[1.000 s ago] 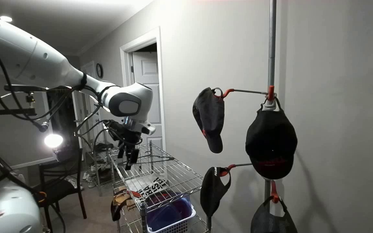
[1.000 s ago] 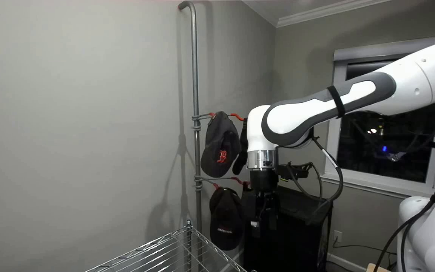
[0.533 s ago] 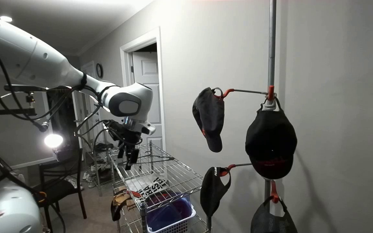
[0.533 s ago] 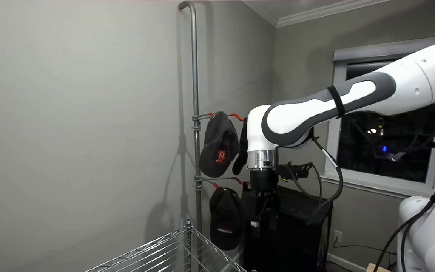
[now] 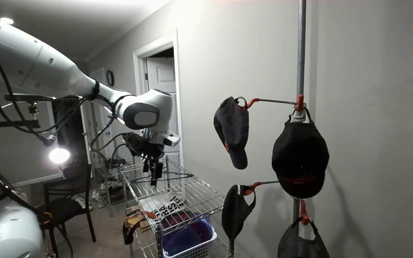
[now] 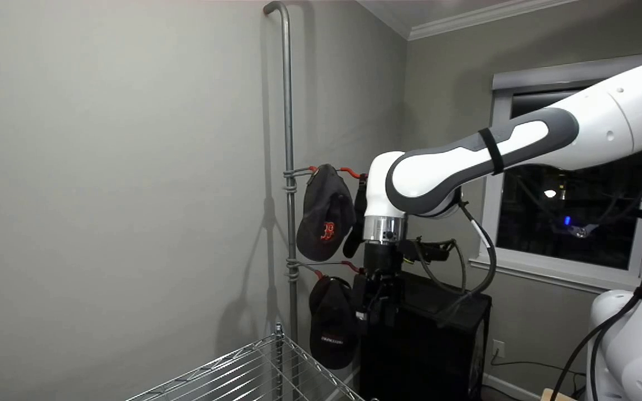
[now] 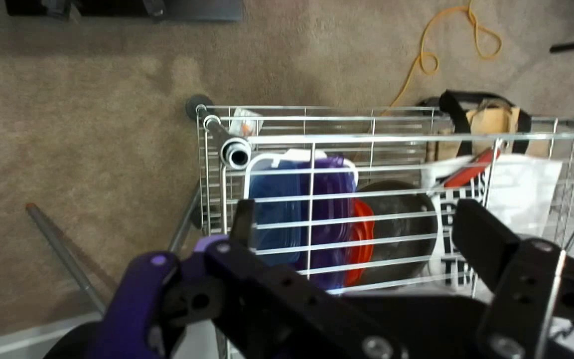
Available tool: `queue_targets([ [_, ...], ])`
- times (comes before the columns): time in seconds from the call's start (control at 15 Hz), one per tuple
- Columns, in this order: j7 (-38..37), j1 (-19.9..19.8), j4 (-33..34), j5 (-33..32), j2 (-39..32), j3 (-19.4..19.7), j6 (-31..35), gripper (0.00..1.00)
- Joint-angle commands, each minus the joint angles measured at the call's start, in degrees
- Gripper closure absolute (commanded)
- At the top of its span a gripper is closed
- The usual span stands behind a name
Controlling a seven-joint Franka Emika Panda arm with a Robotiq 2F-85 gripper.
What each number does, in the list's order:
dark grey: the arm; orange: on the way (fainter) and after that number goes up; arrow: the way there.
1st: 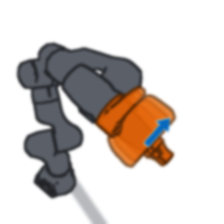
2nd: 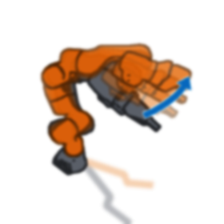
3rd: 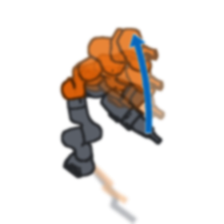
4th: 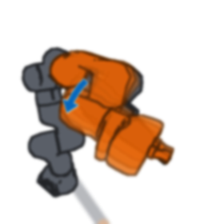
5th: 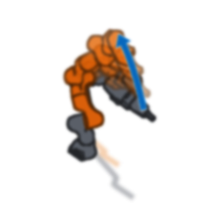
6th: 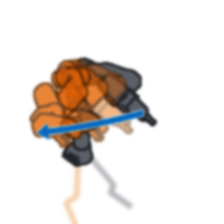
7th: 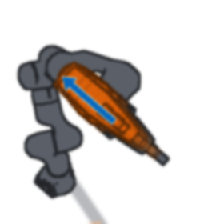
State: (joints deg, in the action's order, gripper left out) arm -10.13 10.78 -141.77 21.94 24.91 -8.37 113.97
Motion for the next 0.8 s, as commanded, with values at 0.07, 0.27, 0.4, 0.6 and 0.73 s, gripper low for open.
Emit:
queue_targets([
  [0.07,-3.35,-4.78,2.66,-1.45,-2.14,0.34,11.8,0.0],
  [0.27,-6.98,-5.4,3.48,-1.74,-1.49,-1.33,21.43,0.0],
  [0.4,-11.1,-6.24,4.36,-4.82,-1.12,-3.34,26.89,0.0],
  [0.6,-20.67,-9.97,6.37,-14.78,-0.06,-7.24,30.62,0.0],
  [0.73,-28.17,-13.63,8.0,-22.0,1.96,-10.16,28.58,0.0],
])
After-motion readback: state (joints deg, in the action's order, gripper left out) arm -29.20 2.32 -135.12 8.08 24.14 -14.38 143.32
